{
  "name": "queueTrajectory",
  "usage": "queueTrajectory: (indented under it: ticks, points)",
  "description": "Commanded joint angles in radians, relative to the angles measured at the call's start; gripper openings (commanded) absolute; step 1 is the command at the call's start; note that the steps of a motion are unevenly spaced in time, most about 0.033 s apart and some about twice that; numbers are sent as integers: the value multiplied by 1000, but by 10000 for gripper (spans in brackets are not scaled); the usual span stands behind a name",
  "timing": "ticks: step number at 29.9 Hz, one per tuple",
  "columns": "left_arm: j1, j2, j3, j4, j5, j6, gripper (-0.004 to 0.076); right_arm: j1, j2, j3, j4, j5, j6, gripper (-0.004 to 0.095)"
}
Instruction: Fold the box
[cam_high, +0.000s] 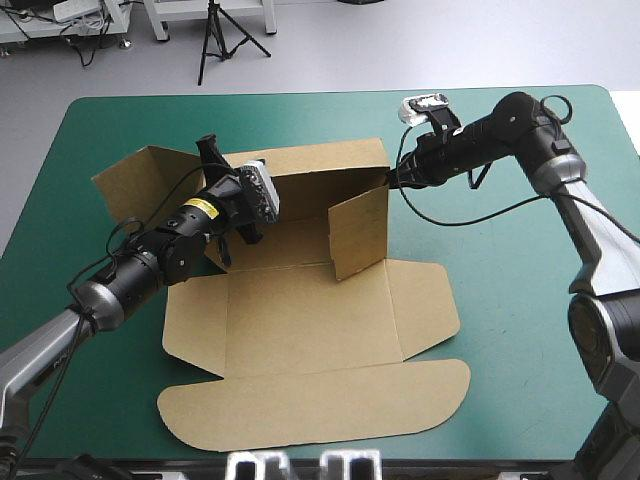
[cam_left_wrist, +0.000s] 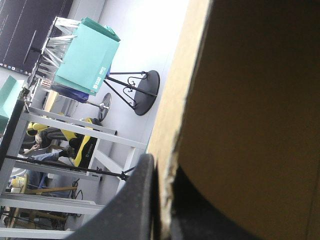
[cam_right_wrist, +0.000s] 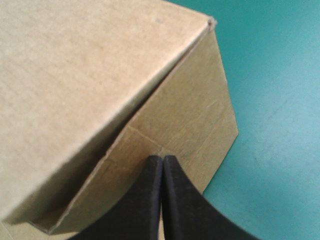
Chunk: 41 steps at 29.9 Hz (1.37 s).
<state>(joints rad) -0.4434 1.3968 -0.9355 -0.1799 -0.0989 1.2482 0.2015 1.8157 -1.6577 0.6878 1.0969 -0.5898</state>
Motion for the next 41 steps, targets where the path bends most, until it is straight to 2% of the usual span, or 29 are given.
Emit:
queueTrajectory:
  ticks: [1, 4, 8, 11, 15, 17, 19, 23, 25, 29, 34, 41]
  points:
    - [-3, -19, -17, -37, 23, -25, -9, -6, -105, 85, 74, -77, -87, -18]
    - [-3, -19, -17, -34, 23, -25, -9, -6, -164, 221, 113, -201, -183, -18]
    - [-3, -19, -17, -34, 23, -17, -9, -6, -269, 415, 276, -376, -448, -18]
    - [-3, -19, -17, -34, 25, 13, -9, -6, -322, 523, 353, -433, -589, -18]
    - [-3, -19, -17, -34, 31, 39, -9, -6, -335, 598, 394, -483, -685, 18]
    - [-3, -19, -17, -34, 41, 50, -9, -7, -335, 598, 385, -439, -695, 129]
    - [-3, -19, -17, -34, 50, 50, -9, -12, -337, 591, 385, -376, -718, 321]
    - [-5, -19, -17, -34, 61, 50, -9, -12, -358, 580, 379, -332, -736, 703]
    - [-12, -19, -17, -34, 63, 50, -9, -12, -364, 578, 389, -327, -749, 779]
    - [-33, -19, -17, -34, 60, 50, -9, 27, -353, 578, 400, -345, -744, 763]
    - [-46, -19, -17, -38, 58, 48, -9, 140, -344, 578, 393, -590, -675, 716]
    - [-46, -19, -17, -86, 58, 52, -9, 240, -346, 578, 361, -815, -557, 715]
